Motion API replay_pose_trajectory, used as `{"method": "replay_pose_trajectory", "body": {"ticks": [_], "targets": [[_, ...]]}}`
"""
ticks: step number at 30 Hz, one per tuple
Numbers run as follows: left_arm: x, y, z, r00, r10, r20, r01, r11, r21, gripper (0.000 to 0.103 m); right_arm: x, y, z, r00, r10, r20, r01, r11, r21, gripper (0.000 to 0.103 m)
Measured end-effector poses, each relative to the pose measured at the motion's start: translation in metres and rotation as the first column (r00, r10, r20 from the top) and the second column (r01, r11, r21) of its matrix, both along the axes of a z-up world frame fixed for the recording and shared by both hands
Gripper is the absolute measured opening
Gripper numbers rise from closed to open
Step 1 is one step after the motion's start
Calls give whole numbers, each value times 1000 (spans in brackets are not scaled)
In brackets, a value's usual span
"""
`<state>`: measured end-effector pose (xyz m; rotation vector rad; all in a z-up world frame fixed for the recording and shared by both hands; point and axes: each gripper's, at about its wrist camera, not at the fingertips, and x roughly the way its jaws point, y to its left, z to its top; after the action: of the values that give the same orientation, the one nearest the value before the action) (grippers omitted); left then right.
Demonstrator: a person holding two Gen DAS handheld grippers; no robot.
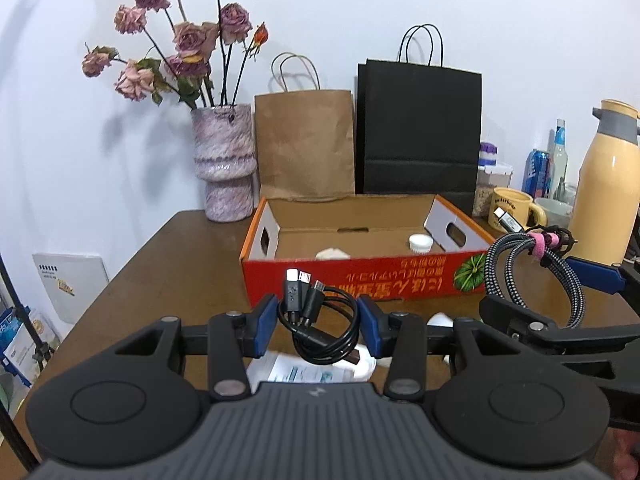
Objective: Organize rigid objects
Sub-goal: 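Carry the black cable and braided coiled cable with both grippers over the red box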
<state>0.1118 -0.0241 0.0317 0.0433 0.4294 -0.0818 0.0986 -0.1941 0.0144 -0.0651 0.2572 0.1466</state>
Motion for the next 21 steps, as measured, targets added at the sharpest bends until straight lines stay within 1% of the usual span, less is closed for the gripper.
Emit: {"method": "replay_pose_trajectory", "body": {"ticks": [10,21], "targets": [[28,-10,16,999,-2,42,2,1000,-9,45,28,-2,16,999,-17,32,17,1000,-11,90],[61,-20,25,998,-7,61,7,1000,-8,44,64,-4,33,996,-35,79,36,999,-22,89]]}}
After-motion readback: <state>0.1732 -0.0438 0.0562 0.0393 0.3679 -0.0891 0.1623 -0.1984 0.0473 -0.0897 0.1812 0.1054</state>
